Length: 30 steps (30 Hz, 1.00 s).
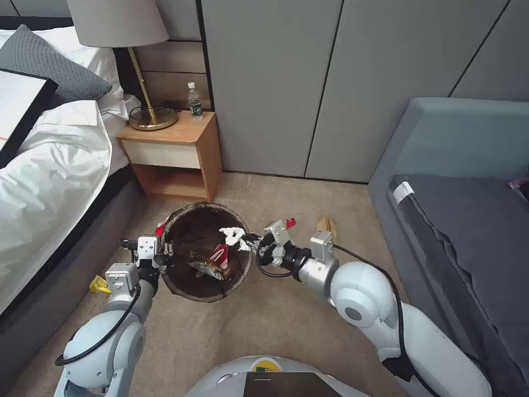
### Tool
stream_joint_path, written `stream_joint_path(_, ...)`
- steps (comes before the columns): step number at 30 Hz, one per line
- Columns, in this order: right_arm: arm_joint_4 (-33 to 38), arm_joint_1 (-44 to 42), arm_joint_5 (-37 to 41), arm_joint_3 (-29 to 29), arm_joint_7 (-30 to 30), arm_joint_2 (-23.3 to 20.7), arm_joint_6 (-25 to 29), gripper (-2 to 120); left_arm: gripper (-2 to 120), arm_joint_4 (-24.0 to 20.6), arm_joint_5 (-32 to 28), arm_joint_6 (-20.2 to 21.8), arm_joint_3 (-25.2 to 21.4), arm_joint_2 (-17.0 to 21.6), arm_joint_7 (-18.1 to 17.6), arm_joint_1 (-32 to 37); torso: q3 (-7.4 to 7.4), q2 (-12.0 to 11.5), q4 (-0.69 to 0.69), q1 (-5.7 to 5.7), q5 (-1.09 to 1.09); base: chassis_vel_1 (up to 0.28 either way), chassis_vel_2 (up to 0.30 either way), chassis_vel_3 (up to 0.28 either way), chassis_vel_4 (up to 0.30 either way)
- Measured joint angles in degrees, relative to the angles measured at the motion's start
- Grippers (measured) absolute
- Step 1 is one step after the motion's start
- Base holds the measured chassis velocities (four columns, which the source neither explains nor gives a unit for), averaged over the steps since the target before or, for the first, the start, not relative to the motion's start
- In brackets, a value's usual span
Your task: Pick up the trash bin, then pick up the garbage from the floor and place it into the trash bin.
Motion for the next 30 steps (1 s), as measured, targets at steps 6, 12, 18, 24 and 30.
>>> stream_joint_path(6,-0.74,1.50,1.06,-2.60,1.75,-0.02,-0.59,0,3,-0.02,0.35,0.00,0.18,-0.26,0.00,-0.01,-0.01,0.00,0.00,0.00,0.00,0.000,0.000,0.000,0.000)
stream_joint_path(12,-1.32,3.45,2.26,-5.10,3.42,0.18,-1.34,0,3,0.02,0.77,-0.03,0.65,-0.54,0.01,-0.07,-0.01,0.00,0.00,0.00,0.00,0.000,0.000,0.000,0.000)
stream_joint_path(18,-1.64,5.07,3.00,-6.69,3.99,0.66,-1.92,0,3,0.09,0.87,-0.06,0.70,-0.62,0.03,-0.12,0.00,0.00,0.00,0.00,0.00,0.000,0.000,0.000,0.000)
stream_joint_path(24,-2.37,7.20,3.40,-8.97,4.35,1.44,-2.07,0,3,0.23,0.89,-0.07,0.72,-0.63,0.06,-0.28,0.00,0.00,0.00,0.00,0.00,0.000,0.000,0.000,0.000)
stream_joint_path(30,-3.35,8.79,3.49,-10.73,4.86,2.56,-2.07,0,3,0.36,0.88,-0.08,0.72,-0.62,0.10,-0.44,0.00,0.00,0.00,0.00,0.00,0.000,0.000,0.000,0.000)
